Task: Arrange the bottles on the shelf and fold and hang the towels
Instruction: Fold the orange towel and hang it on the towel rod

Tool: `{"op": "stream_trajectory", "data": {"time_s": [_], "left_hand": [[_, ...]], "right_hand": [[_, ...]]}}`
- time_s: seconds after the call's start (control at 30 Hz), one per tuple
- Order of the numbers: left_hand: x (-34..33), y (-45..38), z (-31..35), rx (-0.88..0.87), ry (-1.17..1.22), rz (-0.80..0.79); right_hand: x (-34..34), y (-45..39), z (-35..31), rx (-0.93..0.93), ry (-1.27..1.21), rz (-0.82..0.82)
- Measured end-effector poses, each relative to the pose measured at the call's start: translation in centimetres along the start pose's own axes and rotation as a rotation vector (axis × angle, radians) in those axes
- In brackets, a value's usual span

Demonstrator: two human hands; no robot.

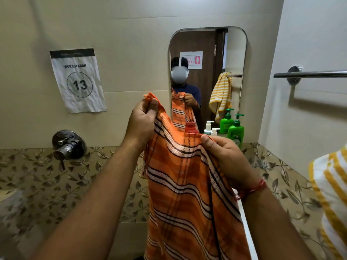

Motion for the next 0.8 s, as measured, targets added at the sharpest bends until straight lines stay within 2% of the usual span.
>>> {"op": "stream_trajectory", "data": {"time_s": [0.07,0.17,0.23,0.3,0.53,0.63,0.7,0.8], "left_hand": [[-0.5,1.0,0.7,-0.065,-0.046,-0.178],[-1.5,2.2,1.2,-0.144,-0.220,-0.532],[-2.5,3.0,1.6,-0.125,-0.314,-0.722],[-3.2,3.3,1.6,-0.076,-0.364,-0.815],[-3.3,3.2,0.7,0.164,-0.188,-0.881],[-3.4,3.1,0.3,0.246,-0.163,-0.884],[-3.3,3.1,-0.1,0.265,-0.134,-0.892],[-3.3,3.2,-0.2,0.227,-0.096,-0.884]], "right_hand": [[0.1,-0.7,0.1,-0.028,0.033,0.031],[0.0,-1.3,-0.1,-0.052,0.125,0.037],[-0.2,-1.5,-0.3,-0.034,0.184,0.017],[-0.3,-1.6,-0.6,-0.017,0.221,0.017],[-0.1,-1.1,-0.3,-0.021,0.172,0.040],[0.0,-0.8,-0.4,-0.033,0.051,0.046],[0.1,-0.7,-0.6,-0.049,-0.023,0.028],[0.2,-0.7,-0.9,-0.055,0.001,0.006]]}}
Point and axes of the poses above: each hand's wrist, its own y-axis away from the middle knuckle, its own x-axis out of the back of the hand, z = x × y, the point moved 2 cm from there along -y, towards the middle knuckle, and after that the axes turned 4 degrees about x, right-handed, at the moved point
